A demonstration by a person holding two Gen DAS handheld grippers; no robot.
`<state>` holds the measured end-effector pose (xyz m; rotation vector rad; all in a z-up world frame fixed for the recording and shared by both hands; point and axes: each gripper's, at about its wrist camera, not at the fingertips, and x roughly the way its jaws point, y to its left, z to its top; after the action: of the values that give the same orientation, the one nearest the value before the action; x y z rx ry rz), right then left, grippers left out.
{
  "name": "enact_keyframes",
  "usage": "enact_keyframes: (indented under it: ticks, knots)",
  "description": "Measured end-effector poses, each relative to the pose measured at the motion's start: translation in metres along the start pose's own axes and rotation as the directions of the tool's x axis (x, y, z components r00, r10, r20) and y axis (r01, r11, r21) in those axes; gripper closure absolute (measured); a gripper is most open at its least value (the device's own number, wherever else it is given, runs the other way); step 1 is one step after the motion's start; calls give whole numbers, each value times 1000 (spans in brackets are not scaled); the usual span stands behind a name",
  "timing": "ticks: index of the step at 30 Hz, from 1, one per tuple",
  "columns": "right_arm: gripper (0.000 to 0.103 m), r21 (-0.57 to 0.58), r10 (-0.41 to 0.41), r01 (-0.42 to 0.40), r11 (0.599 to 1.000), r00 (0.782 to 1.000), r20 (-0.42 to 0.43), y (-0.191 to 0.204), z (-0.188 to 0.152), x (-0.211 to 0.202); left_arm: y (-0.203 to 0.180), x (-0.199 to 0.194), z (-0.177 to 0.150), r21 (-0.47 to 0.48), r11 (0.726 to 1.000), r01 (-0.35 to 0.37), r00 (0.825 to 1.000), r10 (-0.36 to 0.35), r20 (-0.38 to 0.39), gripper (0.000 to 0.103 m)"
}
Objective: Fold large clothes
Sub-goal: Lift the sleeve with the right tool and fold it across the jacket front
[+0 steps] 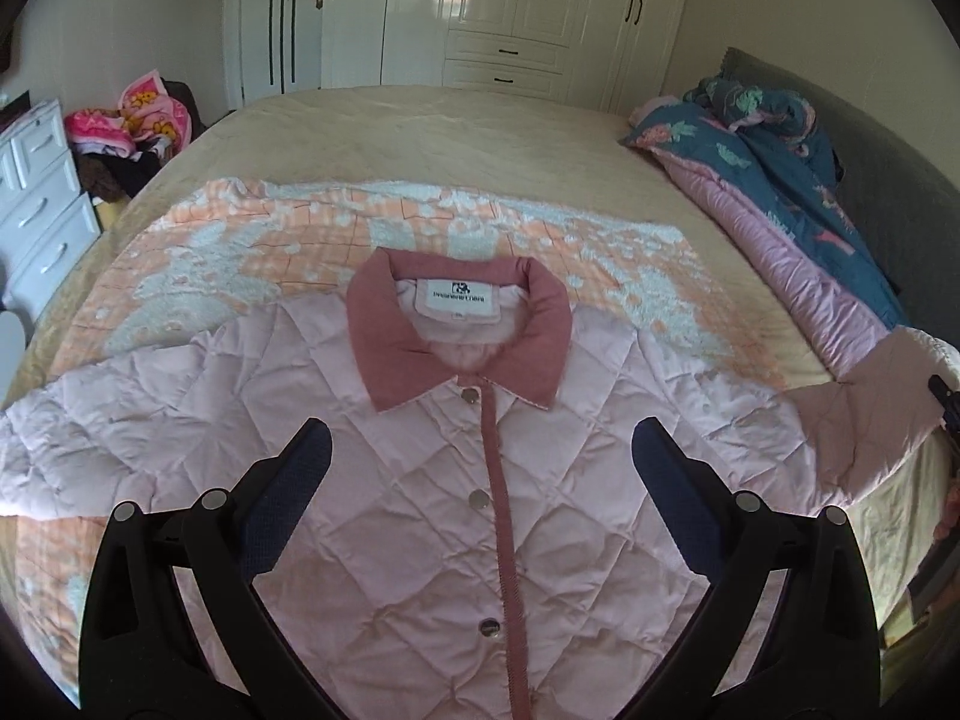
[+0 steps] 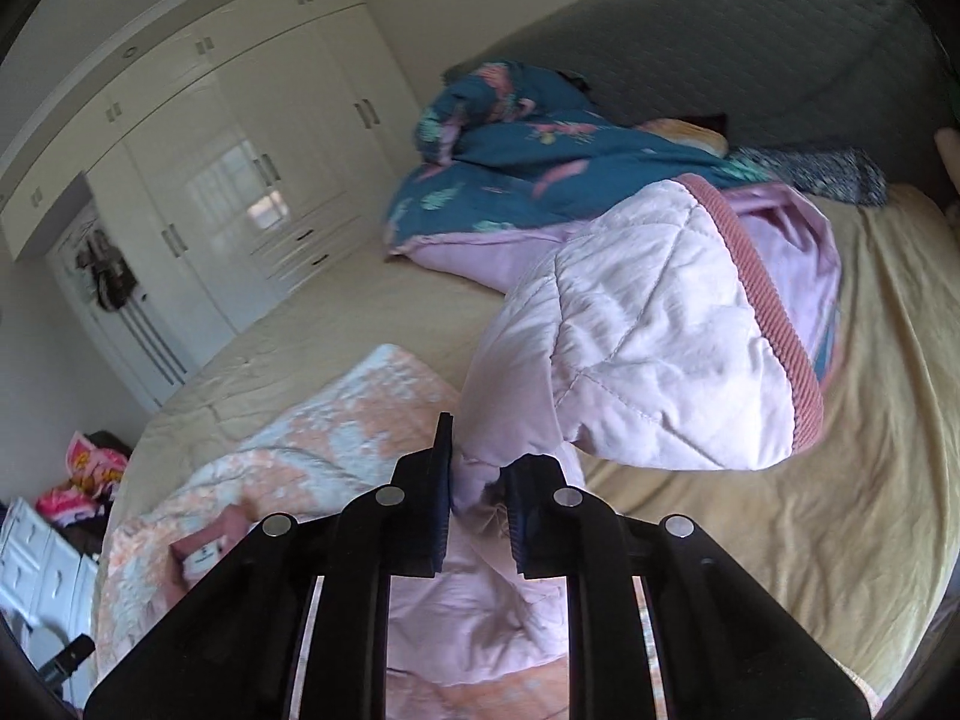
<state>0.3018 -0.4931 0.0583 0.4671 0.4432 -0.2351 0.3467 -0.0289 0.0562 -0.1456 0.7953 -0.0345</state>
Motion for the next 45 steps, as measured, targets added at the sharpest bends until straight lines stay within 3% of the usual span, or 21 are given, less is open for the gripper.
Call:
enact_keyframes:
  ticks: [11,19,36,45]
  knots:
    - [89,-177,166,-160,971,986,20,122,8,-23,57,-23,11,-80,996,51,998,-47,40,9]
    - [89,-262,259,-258,930,965,-31,199,-20,-28,95,-25,6,-132,990,57,998,-51,43,9]
    - [89,-403,381,-434,806,901,-208,313,-130,-7,164,-15,-19,-287,952,109,994,-103,36,9]
    - [89,-512,331,-480,712,873,-359,352,-227,15,197,-3,-36,-405,894,192,980,-193,41,9]
